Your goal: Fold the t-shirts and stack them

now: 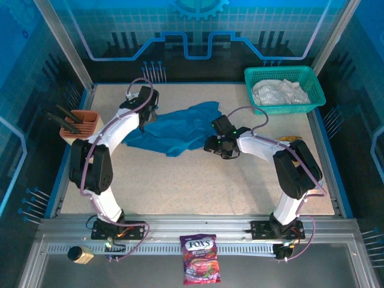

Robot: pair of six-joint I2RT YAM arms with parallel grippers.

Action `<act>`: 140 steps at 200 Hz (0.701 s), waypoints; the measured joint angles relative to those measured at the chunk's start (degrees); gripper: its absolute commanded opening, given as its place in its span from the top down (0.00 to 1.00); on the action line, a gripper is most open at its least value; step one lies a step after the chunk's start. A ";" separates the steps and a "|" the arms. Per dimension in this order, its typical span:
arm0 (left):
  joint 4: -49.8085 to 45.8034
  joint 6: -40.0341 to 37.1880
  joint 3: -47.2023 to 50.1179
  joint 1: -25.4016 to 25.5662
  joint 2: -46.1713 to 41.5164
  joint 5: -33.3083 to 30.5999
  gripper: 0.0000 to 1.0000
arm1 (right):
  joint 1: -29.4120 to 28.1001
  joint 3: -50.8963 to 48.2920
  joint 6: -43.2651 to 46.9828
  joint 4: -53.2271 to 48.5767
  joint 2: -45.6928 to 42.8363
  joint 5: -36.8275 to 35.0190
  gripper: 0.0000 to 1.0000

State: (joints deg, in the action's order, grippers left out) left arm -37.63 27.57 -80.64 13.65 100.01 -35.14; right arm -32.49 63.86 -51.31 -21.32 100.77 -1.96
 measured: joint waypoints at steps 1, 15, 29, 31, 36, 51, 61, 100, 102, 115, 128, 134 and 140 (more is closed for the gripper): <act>-0.02 0.07 0.15 0.00 -0.20 0.07 0.04 | -0.09 0.04 -0.15 0.09 0.07 -0.02 0.41; -0.31 1.18 2.67 0.15 -3.61 1.05 0.05 | -1.38 1.05 -2.45 1.25 1.62 -0.39 0.41; -0.22 2.49 5.01 0.20 -6.40 1.90 0.05 | -2.10 2.75 -4.22 1.70 3.67 -0.79 0.42; -0.20 2.56 5.33 0.20 -6.73 1.99 0.05 | -2.19 3.10 -4.48 1.75 4.07 -0.83 0.42; -0.26 2.93 6.05 0.20 -7.34 2.19 0.04 | -2.36 3.78 -4.96 2.03 4.87 -1.03 0.42; -0.17 4.02 7.58 0.22 -7.91 2.82 0.05 | -2.71 5.46 -6.19 2.58 7.10 -1.55 0.44; 0.00 4.48 8.63 0.22 -7.87 3.48 0.05 | -2.91 6.49 -6.82 2.67 8.50 -2.12 0.46; 0.81 7.04 11.56 0.28 -7.82 6.14 0.05 | -3.61 10.69 -8.28 1.16 13.14 -4.59 0.60; 0.85 7.04 11.72 0.31 -7.82 6.25 0.05 | -3.61 10.88 -8.24 0.85 13.18 -4.74 0.61; 1.18 7.28 12.41 0.48 -7.82 6.67 0.05 | -3.61 12.37 -8.46 0.57 14.03 -5.33 0.69; 1.62 7.52 13.07 0.83 -7.82 6.97 0.05 | -3.61 14.73 -8.20 0.57 15.65 -5.81 0.74; 1.77 7.56 13.31 1.05 -7.82 7.02 0.05 | -3.61 15.82 -7.93 0.48 16.35 -6.19 0.77; 1.88 7.58 13.44 1.25 -7.82 7.04 0.05 | -3.61 16.96 -7.52 0.28 16.98 -6.49 0.79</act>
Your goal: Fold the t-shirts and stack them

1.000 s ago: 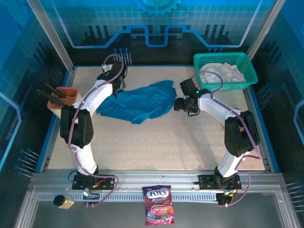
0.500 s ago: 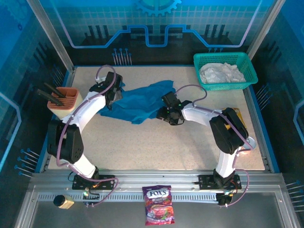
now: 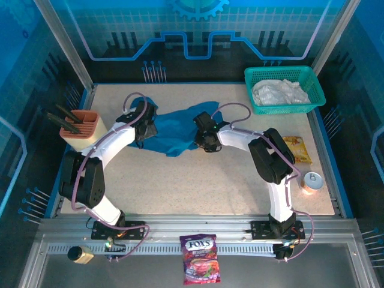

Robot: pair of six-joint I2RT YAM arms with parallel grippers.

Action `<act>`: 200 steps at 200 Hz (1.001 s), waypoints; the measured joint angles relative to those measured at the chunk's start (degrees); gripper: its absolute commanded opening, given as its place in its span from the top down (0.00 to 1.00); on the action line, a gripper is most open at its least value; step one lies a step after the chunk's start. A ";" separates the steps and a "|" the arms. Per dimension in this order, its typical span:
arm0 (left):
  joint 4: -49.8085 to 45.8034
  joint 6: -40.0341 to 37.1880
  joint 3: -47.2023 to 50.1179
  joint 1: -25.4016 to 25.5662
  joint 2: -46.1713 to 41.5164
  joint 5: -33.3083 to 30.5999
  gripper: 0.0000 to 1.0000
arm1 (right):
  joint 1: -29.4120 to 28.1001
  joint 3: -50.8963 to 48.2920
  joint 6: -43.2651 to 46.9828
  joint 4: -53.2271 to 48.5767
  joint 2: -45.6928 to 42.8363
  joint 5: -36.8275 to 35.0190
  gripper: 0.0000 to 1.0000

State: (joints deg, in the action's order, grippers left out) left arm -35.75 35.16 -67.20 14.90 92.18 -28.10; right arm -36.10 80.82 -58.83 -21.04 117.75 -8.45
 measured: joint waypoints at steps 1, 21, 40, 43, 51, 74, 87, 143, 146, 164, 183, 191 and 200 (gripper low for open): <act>0.02 0.00 0.04 0.04 0.00 0.02 0.05 | 0.00 0.13 -0.07 -0.02 0.07 -0.07 0.80; 0.28 0.31 0.46 0.59 0.00 0.11 0.05 | 0.00 3.96 1.11 -1.27 1.68 -1.07 0.91; 0.37 0.57 0.76 0.76 -0.24 0.13 0.05 | 0.00 6.19 2.01 -1.62 2.29 -1.55 1.00; 0.42 0.55 0.83 0.76 -0.28 0.13 0.05 | 0.00 6.32 2.64 -1.66 2.32 -1.55 1.00; 0.46 0.55 1.03 0.76 -0.66 0.13 0.05 | 0.00 6.34 2.80 -1.66 2.32 -1.64 1.00; 0.44 0.55 1.51 0.76 -1.97 0.11 0.05 | 0.00 5.88 4.39 -2.51 2.10 -1.90 1.00; 0.48 0.55 1.60 0.79 -2.58 0.11 0.05 | 0.04 4.50 5.86 -2.97 0.87 -2.51 1.00; 1.20 0.57 1.99 0.83 -1.46 0.24 0.07 | 0.61 0.09 14.80 -11.13 -15.76 -9.22 1.00; 1.38 0.59 2.10 0.83 -1.29 0.35 0.07 | 0.79 0.09 15.30 -11.58 -16.81 -9.77 1.00; 1.73 0.59 2.71 0.94 -0.15 0.72 0.08 | 2.10 0.02 17.99 -14.19 -21.70 -12.04 1.00; 1.77 0.59 2.84 1.03 1.14 1.01 0.08 | 4.33 0.02 20.81 -17.86 -24.44 -14.21 1.00; 1.77 0.59 2.84 1.05 1.68 1.01 0.09 | 5.38 0.07 21.94 -19.67 -24.63 -15.39 1.00; 1.77 0.59 2.84 1.09 2.34 1.01 0.09 | 6.47 0.07 23.10 -21.53 -24.57 -16.33 1.00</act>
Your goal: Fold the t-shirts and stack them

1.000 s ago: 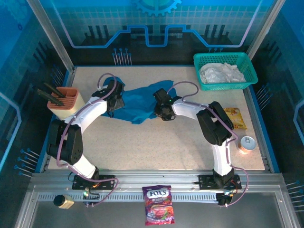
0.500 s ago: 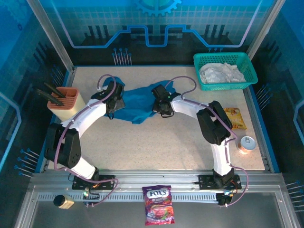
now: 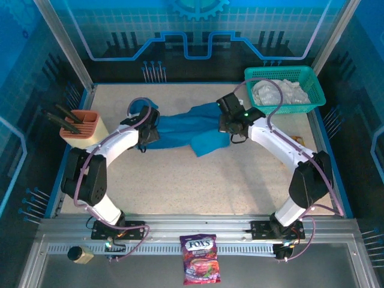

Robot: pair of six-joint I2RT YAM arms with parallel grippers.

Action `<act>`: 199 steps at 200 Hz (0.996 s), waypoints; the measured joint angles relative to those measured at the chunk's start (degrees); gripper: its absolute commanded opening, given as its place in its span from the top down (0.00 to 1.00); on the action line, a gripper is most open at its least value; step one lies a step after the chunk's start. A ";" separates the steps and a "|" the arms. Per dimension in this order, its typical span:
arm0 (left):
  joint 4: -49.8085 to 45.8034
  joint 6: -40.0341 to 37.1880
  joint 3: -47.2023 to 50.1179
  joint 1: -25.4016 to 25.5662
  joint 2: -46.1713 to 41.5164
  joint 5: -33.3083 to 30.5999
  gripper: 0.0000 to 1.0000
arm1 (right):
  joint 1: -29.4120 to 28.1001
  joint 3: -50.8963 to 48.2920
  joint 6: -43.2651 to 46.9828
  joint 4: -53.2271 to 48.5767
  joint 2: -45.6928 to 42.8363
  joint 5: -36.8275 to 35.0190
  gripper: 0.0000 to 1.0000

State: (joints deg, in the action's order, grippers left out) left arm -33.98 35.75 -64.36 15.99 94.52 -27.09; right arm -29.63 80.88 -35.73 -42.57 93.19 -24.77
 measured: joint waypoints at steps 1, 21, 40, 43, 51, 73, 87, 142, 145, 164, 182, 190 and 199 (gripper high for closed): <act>0.00 0.00 0.00 0.00 0.04 0.00 0.09 | 0.11 0.00 0.11 -0.17 0.02 -0.09 1.00; 0.00 -0.02 0.00 0.20 1.42 0.00 0.09 | 2.34 0.02 2.34 -3.98 0.39 -2.12 1.00; -0.04 -0.02 -0.02 0.57 2.14 -0.02 0.09 | 3.80 0.22 3.76 -5.95 1.07 -3.96 1.00; -0.04 -0.04 -0.02 0.63 2.21 -0.02 0.09 | 3.96 0.24 3.89 -6.14 1.27 -4.24 1.00; -0.07 -0.04 -0.04 0.76 2.29 -0.02 0.10 | 4.22 0.33 4.26 -6.64 1.86 -5.01 1.00; -0.07 -0.04 -0.11 1.03 2.34 -0.02 0.09 | 4.66 0.57 4.79 -7.19 4.33 -6.64 1.00; -0.22 -0.04 -0.42 1.09 2.69 -0.02 0.09 | 4.74 0.57 4.98 -7.50 5.77 -7.61 1.00; -0.11 -0.31 -2.73 1.81 6.56 0.68 0.01 | 6.51 -0.63 5.35 -6.93 7.43 -9.73 1.00; -0.07 -0.26 -2.84 1.90 6.84 0.83 0.01 | 6.67 -0.92 5.35 -6.80 7.45 -9.70 1.00; 0.02 -0.22 -3.98 2.36 9.03 2.03 0.01 | 8.17 -3.06 5.35 -5.88 7.48 -9.11 1.00; 0.26 -0.11 -6.32 2.62 12.41 2.97 0.11 | 9.53 -4.31 5.35 -5.55 7.72 -7.98 1.00; 0.33 -0.04 -7.41 2.71 13.79 2.97 0.21 | 9.94 -4.66 5.38 -5.22 7.74 -7.63 1.00; 0.50 -0.24 -8.44 2.80 15.19 2.93 0.46 | 10.21 -5.01 5.38 -4.92 7.74 -7.43 1.00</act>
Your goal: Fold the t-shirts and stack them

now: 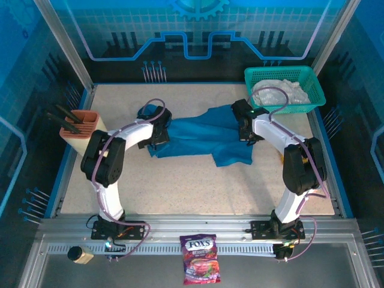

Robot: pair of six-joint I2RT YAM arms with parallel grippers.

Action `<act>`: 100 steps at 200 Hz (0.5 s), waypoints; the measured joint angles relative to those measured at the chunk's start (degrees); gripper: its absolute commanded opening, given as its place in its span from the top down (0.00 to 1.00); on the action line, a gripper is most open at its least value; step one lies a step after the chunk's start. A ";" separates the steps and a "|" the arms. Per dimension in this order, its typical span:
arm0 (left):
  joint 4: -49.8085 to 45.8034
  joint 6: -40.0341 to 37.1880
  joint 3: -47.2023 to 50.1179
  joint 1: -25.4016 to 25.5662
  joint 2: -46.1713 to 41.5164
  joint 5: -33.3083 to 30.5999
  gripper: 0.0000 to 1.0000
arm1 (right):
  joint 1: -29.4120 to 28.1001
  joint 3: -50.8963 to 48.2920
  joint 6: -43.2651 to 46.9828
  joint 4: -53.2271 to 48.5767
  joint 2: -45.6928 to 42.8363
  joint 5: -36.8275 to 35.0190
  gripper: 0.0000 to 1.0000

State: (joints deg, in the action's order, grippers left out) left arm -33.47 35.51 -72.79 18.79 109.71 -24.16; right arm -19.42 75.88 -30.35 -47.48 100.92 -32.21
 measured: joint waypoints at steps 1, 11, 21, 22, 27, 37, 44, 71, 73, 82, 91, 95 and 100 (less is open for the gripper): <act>0.07 0.52 -0.13 0.02 0.15 0.00 0.49 | 0.00 -0.07 0.00 0.04 0.00 0.04 1.00; 0.48 0.50 -0.26 0.09 0.63 -0.09 0.80 | 0.15 -0.57 0.07 0.63 0.00 0.28 1.00; 0.35 0.61 -0.22 0.15 0.66 -0.52 0.99 | 0.28 -1.31 0.26 1.16 -0.04 0.57 1.00; 0.37 0.61 -0.20 0.15 0.66 -0.57 1.00 | 0.37 -1.44 0.31 1.22 -0.07 0.63 1.00; 0.55 0.63 -0.11 0.15 0.59 -0.90 1.00 | 0.48 -1.86 0.39 1.49 -0.09 0.87 1.00; 0.94 0.74 0.55 0.20 0.13 -1.75 1.00 | 1.11 -2.82 0.46 1.92 -0.09 1.33 1.00; 0.98 0.90 1.40 0.20 -0.52 -2.40 1.00 | 1.62 -3.30 0.61 2.10 -0.09 1.68 1.00; -0.61 1.05 4.44 0.20 -5.51 -4.70 1.00 | 3.74 -4.83 0.87 2.58 -0.87 2.47 1.00; -0.85 1.05 4.55 0.20 -6.01 -4.85 1.00 | 3.82 -4.94 0.87 2.58 -1.03 2.49 1.00; -1.70 1.01 4.81 0.20 -8.50 -5.68 1.00 | 4.28 -5.31 0.92 2.60 -1.62 2.54 1.00; -2.47 0.79 4.81 0.20 -11.19 -6.45 1.00 | 4.61 -5.66 1.05 2.75 -2.21 2.67 1.00; -2.78 0.76 4.81 0.20 -12.48 -6.69 1.00 | 4.70 -5.81 1.09 2.82 -2.49 2.71 1.00; -2.99 0.61 4.81 0.17 -13.81 -7.06 1.00 | 4.81 -5.92 1.09 2.86 -2.73 2.73 1.00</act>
State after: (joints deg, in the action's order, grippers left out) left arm -36.47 36.12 -67.99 18.96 95.90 -31.22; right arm -14.61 69.95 -29.26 -44.62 98.19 -29.47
